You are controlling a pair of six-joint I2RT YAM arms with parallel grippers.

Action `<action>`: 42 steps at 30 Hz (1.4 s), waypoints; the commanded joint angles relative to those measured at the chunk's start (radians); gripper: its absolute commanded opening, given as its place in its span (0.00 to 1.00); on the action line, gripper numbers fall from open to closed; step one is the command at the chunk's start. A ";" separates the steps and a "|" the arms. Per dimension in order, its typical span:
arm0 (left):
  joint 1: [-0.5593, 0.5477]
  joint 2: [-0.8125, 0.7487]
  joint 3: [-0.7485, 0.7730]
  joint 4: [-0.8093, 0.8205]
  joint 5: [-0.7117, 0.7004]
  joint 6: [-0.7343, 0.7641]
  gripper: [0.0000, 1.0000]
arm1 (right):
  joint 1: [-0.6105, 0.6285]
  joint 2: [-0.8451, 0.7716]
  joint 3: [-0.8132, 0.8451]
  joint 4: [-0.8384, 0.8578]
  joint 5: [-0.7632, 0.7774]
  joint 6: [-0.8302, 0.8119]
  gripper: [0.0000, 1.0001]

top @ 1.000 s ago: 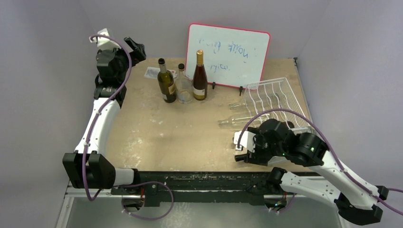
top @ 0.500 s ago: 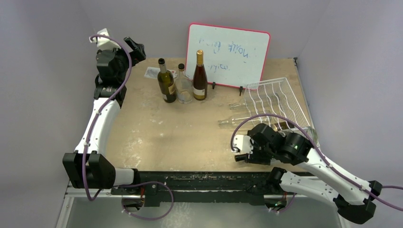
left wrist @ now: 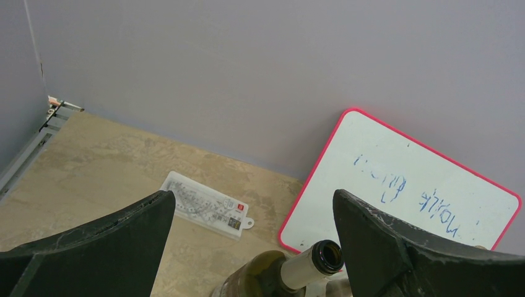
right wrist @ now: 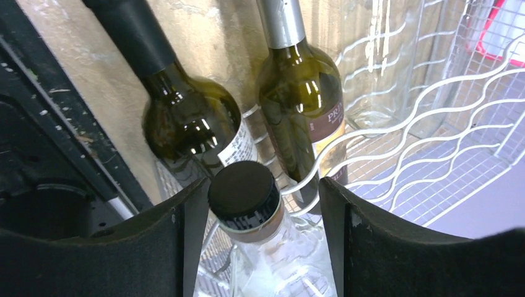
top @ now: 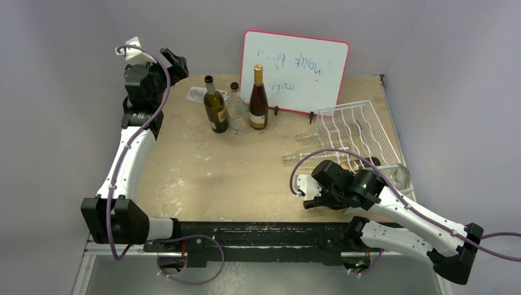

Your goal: Take the wine bottle off the wine rack

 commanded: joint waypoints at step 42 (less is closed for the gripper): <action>-0.006 -0.020 0.024 0.034 0.017 0.007 0.99 | 0.000 -0.069 0.244 0.089 0.225 -0.091 0.00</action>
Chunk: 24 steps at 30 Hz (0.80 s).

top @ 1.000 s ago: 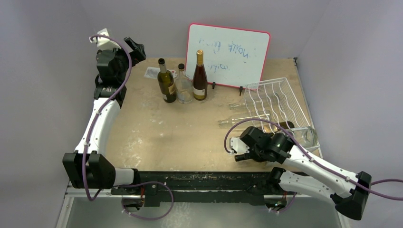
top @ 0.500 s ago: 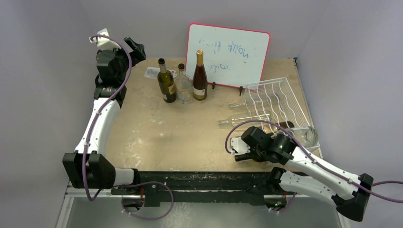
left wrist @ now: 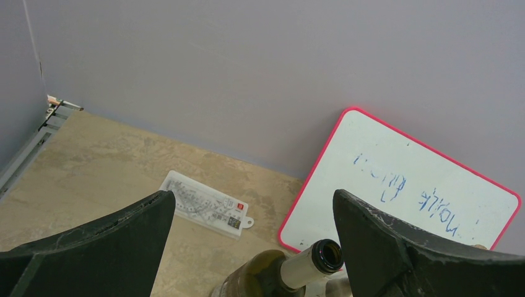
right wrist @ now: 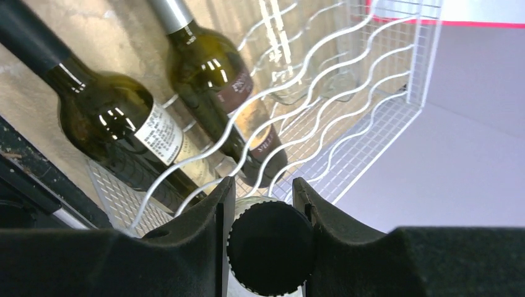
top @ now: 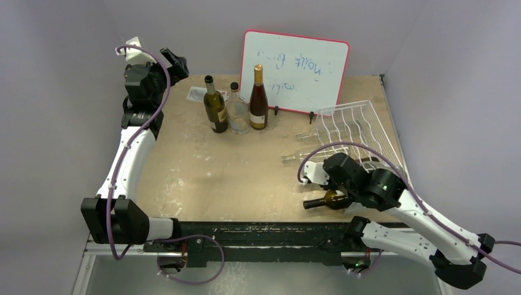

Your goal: Take the wine bottle off the wine rack

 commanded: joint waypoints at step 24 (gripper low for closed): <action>-0.004 -0.028 0.026 0.035 0.013 0.009 0.99 | 0.005 0.159 0.475 0.397 0.046 -0.093 0.00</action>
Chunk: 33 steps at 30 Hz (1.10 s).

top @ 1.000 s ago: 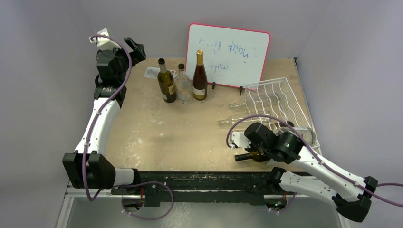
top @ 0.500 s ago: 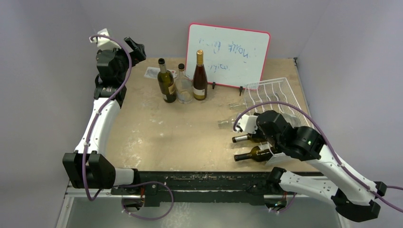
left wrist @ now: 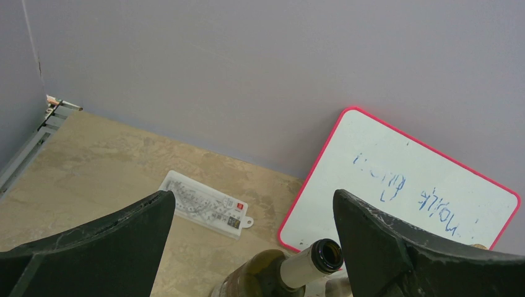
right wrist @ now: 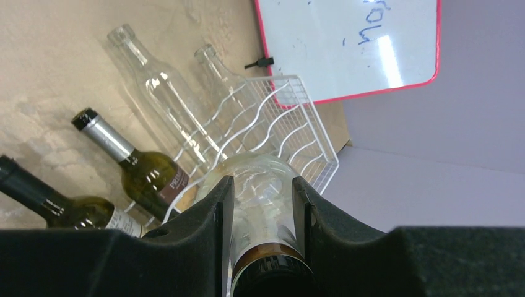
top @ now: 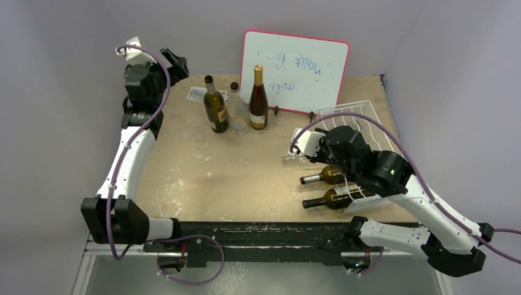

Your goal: Take the wine bottle off the wine rack

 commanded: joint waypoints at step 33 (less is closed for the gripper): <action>0.042 -0.035 0.034 0.015 -0.035 0.004 0.99 | -0.003 0.659 0.194 1.303 -0.549 0.349 0.00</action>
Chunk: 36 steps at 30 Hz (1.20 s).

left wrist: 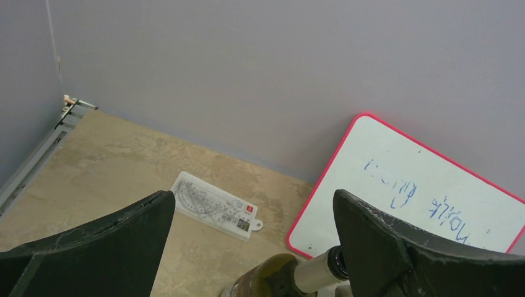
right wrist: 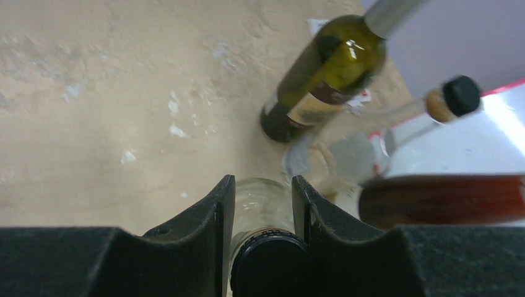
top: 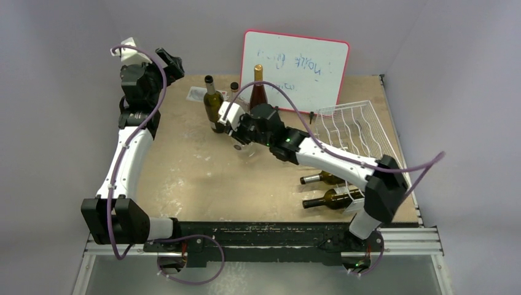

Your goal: Take the wine bottle off the wine rack

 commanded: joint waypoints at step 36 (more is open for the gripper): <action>0.044 -0.043 0.039 -0.001 -0.086 -0.002 0.98 | 0.014 0.793 1.026 0.401 0.013 0.218 0.00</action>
